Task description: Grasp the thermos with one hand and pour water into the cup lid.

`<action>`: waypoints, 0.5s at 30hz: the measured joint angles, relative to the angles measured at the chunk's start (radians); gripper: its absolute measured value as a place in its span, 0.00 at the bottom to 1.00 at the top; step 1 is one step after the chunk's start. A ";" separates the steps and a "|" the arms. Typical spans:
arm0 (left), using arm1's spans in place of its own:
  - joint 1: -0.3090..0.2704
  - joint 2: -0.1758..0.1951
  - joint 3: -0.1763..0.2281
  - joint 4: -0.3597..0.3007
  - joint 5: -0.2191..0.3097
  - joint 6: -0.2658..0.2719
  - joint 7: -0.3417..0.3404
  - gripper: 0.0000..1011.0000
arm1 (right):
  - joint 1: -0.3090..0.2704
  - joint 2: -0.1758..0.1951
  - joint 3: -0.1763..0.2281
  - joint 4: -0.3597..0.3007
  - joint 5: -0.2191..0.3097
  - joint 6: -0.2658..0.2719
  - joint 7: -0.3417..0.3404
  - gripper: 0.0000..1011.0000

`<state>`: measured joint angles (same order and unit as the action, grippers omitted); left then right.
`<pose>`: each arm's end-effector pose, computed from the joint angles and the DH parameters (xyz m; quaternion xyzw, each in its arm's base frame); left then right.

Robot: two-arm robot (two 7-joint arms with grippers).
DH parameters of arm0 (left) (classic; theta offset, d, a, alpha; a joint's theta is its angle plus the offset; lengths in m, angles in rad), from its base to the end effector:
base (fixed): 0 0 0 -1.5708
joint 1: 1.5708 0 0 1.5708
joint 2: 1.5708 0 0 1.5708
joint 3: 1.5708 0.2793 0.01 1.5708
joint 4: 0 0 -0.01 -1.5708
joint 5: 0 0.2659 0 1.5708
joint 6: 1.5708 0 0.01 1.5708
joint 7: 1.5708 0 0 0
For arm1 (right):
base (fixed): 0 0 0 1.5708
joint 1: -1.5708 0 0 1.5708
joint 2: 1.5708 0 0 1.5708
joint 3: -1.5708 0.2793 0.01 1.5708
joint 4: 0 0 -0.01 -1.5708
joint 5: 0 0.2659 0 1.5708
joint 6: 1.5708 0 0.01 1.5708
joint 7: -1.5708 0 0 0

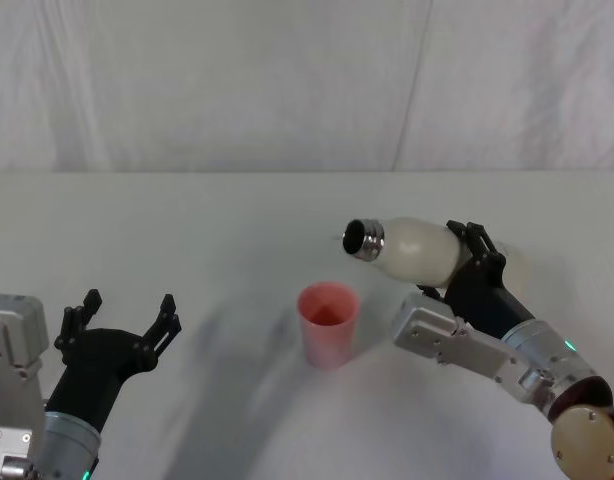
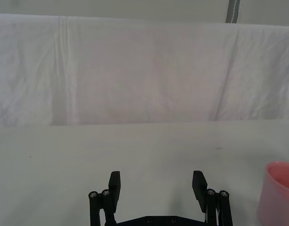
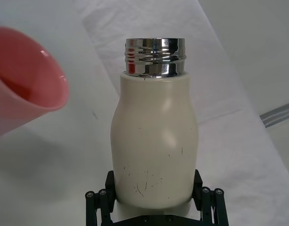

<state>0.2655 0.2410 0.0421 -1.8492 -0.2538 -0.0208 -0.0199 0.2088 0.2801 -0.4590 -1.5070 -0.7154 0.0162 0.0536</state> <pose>0.2130 0.0395 -0.2751 -0.0174 0.0064 0.6616 0.7496 0.3181 0.0363 -0.2698 -0.2892 -0.4127 -0.4554 0.7340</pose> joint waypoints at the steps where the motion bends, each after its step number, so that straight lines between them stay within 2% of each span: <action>1: 0.000 0.000 0.000 0.000 0.000 0.000 0.000 0.99 | 0.001 0.001 -0.003 0.002 -0.006 0.000 -0.002 0.94; 10: 0.000 0.000 0.000 0.000 0.000 0.000 0.000 0.99 | 0.023 0.019 -0.047 0.027 -0.104 0.016 -0.028 0.94; 15: 0.000 0.000 0.000 0.000 0.000 0.000 0.000 0.99 | 0.030 0.026 -0.063 0.031 -0.137 0.022 -0.040 0.94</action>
<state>0.2655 0.2409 0.0421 -1.8492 -0.2538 -0.0208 -0.0199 0.2393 0.3061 -0.5216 -1.4760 -0.8529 0.0379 0.0138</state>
